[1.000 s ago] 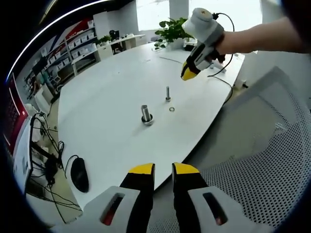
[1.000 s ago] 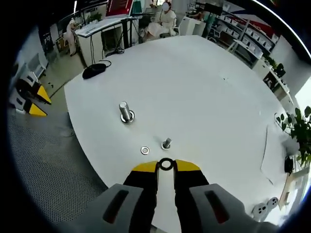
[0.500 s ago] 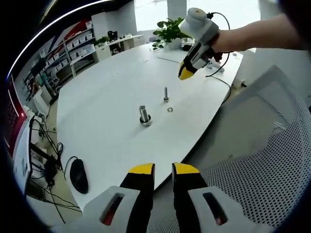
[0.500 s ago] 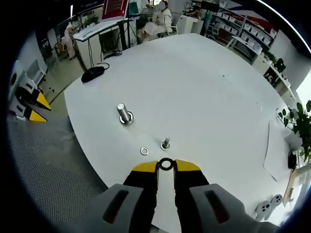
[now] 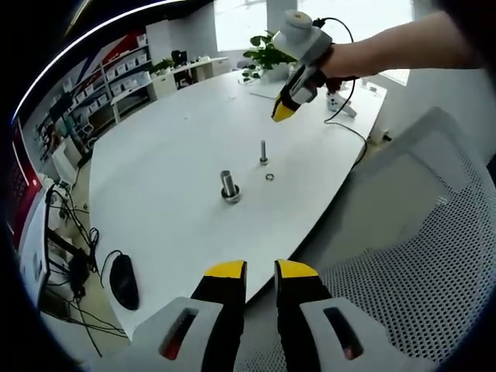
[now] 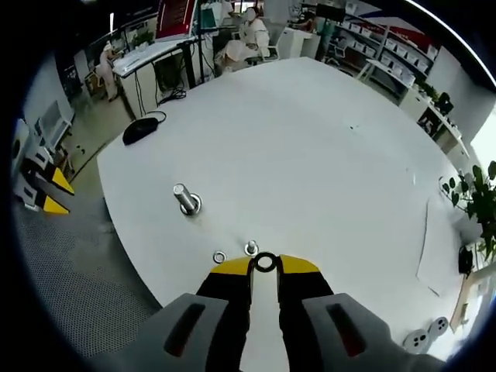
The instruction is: Place the washer onto the threaded stud by aligning its center hole with the stud, sliding it down to the base, and recovering from edge contact or off-axis alignment until the washer reaches the visible bottom stop.
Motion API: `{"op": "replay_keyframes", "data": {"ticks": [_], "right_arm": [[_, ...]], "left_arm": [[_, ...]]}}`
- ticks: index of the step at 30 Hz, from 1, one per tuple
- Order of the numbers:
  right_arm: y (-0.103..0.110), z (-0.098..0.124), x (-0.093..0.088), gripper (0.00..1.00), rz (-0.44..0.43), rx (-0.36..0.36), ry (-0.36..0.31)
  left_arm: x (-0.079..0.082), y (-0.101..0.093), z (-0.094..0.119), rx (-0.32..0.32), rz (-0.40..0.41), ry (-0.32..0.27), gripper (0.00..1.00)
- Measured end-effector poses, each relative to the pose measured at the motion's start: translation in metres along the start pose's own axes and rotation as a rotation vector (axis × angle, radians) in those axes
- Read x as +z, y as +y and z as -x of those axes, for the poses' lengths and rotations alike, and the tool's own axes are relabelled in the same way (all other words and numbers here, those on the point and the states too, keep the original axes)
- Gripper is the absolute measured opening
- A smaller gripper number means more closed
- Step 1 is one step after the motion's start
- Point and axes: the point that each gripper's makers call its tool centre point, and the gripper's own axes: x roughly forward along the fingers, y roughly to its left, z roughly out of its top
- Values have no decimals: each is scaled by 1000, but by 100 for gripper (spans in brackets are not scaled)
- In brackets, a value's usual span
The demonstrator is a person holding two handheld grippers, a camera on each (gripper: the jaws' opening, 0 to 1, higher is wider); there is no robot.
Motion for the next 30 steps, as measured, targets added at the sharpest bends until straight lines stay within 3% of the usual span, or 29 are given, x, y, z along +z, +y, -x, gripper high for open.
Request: {"op": "replay_keyframes", "data": {"ticks": [11, 17, 30], "right_arm": [[13, -14, 5, 14, 63, 26, 5], [23, -26, 1, 14, 110, 44, 42], [18, -43, -2, 14, 121, 43, 84]], "left_arm": [[3, 2, 1, 5, 8, -17, 12], [3, 0, 1, -3, 5, -17, 12], [1, -1, 1, -10, 1, -7, 12]]}}
